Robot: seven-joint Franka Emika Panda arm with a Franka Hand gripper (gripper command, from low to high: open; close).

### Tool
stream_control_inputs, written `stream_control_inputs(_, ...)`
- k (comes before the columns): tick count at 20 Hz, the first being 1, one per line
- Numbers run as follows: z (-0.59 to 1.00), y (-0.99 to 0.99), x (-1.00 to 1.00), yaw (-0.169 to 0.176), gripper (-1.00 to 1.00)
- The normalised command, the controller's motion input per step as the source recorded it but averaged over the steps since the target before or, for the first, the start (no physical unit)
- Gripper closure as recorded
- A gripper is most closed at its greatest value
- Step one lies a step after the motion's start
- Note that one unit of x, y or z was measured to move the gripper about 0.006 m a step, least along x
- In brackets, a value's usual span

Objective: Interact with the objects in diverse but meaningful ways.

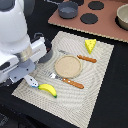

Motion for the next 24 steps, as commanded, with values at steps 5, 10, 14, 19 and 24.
stream_control_inputs(5,-0.37,-0.06,-0.21,0.0,1.0)
stream_control_inputs(10,-0.35,-0.04,-0.18,0.0,1.0)
stream_control_inputs(14,-0.31,-0.02,-0.15,0.0,1.0)
stream_control_inputs(19,-0.26,0.0,-0.12,0.0,1.0)
stream_control_inputs(24,-0.18,0.0,-0.07,0.004,1.0)
